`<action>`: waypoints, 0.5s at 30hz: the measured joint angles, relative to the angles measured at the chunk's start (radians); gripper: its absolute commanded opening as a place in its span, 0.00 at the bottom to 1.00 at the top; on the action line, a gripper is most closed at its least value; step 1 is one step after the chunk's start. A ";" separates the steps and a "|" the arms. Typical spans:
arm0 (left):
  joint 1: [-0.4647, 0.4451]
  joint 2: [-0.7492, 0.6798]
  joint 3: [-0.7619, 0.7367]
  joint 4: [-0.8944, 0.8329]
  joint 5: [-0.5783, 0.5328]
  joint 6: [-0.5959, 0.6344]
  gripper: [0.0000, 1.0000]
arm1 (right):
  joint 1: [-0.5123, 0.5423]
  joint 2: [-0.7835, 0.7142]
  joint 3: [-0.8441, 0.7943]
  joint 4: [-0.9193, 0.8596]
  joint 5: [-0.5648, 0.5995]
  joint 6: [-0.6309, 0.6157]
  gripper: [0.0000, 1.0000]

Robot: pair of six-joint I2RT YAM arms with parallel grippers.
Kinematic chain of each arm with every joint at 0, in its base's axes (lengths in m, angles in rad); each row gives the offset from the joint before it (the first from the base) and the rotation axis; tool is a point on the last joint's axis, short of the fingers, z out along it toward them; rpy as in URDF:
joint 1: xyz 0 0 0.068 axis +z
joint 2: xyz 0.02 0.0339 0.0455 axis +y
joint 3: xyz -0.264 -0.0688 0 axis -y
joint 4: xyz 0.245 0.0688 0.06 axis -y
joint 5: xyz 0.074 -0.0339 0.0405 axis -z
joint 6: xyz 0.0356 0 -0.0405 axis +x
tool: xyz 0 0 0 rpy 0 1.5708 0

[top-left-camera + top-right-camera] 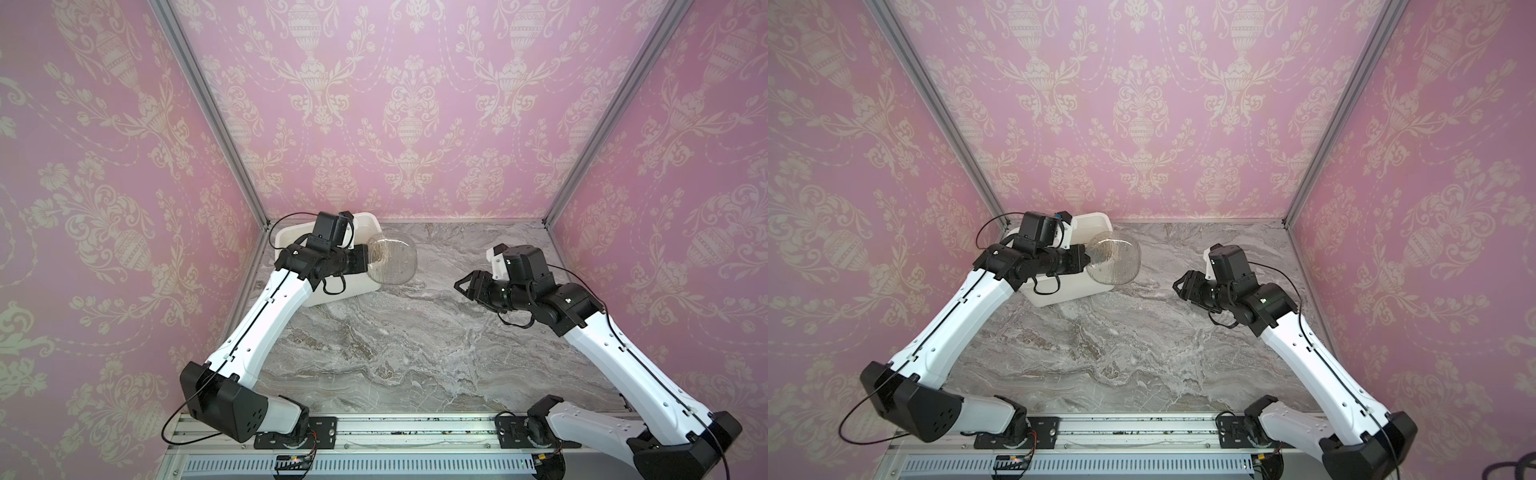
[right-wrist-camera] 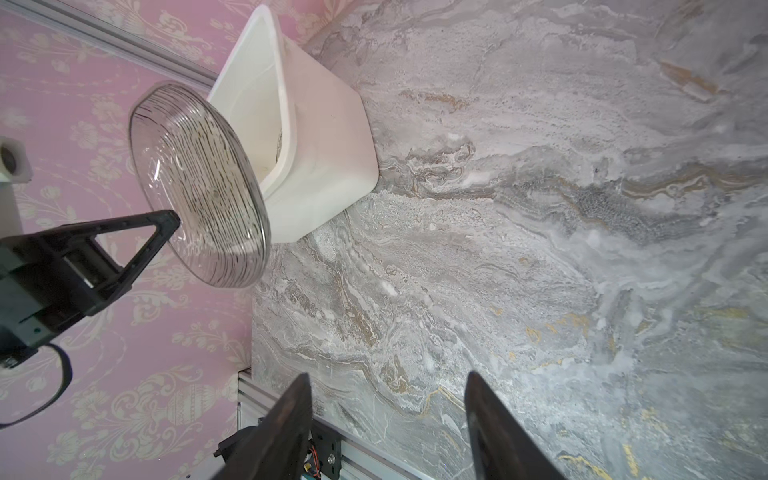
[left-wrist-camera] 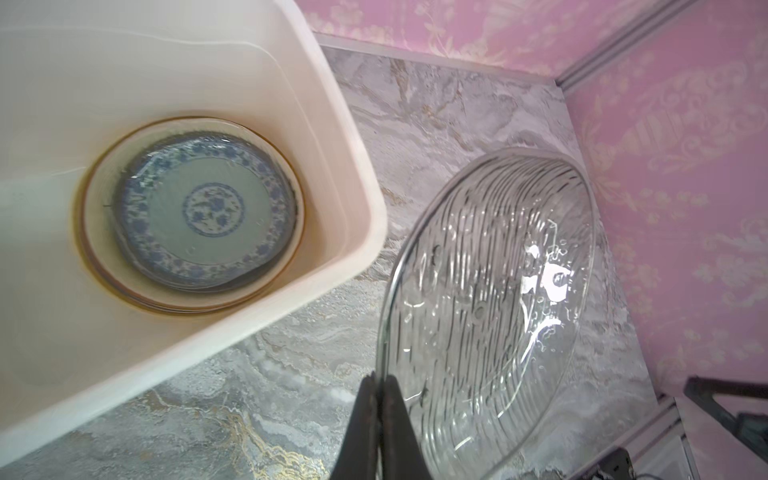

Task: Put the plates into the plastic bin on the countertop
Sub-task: 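Carry the glass plate over the bin with the left gripper while the right withdraws, then lower the glass plate upright against the stacked plates with the left gripper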

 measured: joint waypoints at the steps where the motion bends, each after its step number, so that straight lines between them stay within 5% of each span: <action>1: 0.033 0.014 0.013 -0.002 0.000 -0.008 0.00 | 0.000 -0.010 0.000 -0.002 0.005 -0.001 0.59; 15: 0.268 0.307 0.142 -0.020 0.067 -0.079 0.00 | -0.005 -0.034 -0.106 0.020 0.007 -0.001 0.57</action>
